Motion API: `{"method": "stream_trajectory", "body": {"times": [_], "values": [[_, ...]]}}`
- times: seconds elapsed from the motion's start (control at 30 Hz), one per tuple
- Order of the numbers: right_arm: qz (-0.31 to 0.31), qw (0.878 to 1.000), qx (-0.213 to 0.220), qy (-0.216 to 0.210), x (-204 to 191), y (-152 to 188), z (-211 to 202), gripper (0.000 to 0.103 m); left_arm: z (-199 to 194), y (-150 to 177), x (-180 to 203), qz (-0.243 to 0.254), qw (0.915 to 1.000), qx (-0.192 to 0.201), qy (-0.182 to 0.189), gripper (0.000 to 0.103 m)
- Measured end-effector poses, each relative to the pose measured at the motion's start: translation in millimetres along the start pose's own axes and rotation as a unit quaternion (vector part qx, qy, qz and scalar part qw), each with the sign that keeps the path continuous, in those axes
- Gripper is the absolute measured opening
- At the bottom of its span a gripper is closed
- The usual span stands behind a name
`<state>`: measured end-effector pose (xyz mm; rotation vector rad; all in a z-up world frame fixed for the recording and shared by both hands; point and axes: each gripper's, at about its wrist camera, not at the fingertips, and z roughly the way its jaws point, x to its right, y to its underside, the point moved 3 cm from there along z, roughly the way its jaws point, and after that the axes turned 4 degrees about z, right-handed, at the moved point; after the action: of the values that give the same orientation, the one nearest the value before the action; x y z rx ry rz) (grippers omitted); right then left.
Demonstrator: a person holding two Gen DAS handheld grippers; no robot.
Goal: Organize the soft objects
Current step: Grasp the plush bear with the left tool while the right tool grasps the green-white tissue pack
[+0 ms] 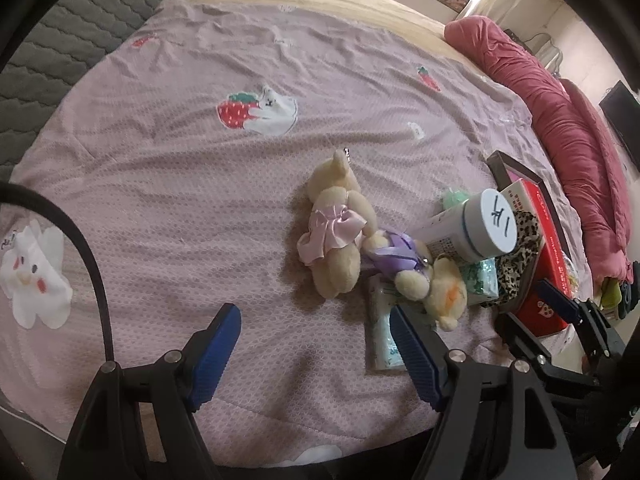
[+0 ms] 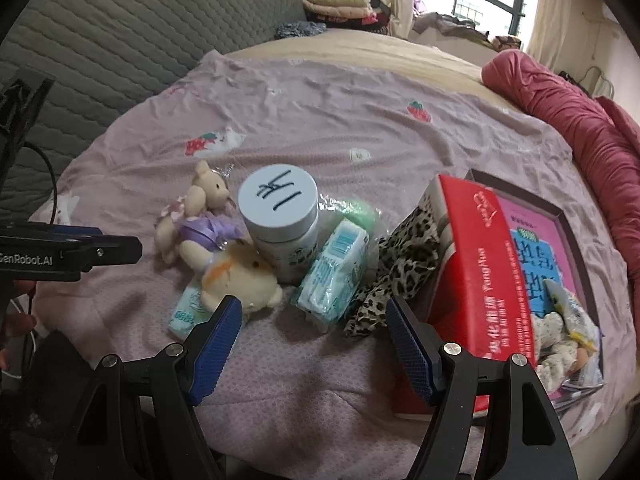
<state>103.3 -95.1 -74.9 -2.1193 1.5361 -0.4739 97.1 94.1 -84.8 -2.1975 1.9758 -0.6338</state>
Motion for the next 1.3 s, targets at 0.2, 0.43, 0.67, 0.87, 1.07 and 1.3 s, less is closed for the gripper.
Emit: {"method": "stream_trajectory", "body": {"times": [0.2, 0.43, 0.67, 0.87, 1.07, 1.3], "values": [[0.007, 1.000, -0.007, 0.005, 2, -3, 22, 0.075, 16, -2, -4, -0.010, 0.9999, -0.010, 0.004, 0.077], [-0.003, 1.000, -0.003, 0.026, 0, -12, 41, 0.075, 30, -8, -11, -0.028, 0.9994, -0.014, 0.012, 0.077], [-0.011, 0.999, -0.023, 0.041, 0, -13, 61, 0.044, 39, -23, -20, -0.059, 0.9976, -0.012, 0.035, 0.077], [-0.028, 0.999, -0.023, 0.038, -2, -8, 63, 0.034, 51, -45, -22, -0.085, 0.9948, -0.013, 0.056, 0.077], [-0.040, 0.998, -0.023, 0.033, -2, -7, 62, 0.031, 77, -64, -19, -0.106, 0.9907, -0.040, 0.076, 0.077], [-0.033, 0.999, -0.004, 0.012, 2, -9, 44, 0.028, 95, -66, -16, -0.117, 0.9872, -0.057, 0.092, 0.062]]}}
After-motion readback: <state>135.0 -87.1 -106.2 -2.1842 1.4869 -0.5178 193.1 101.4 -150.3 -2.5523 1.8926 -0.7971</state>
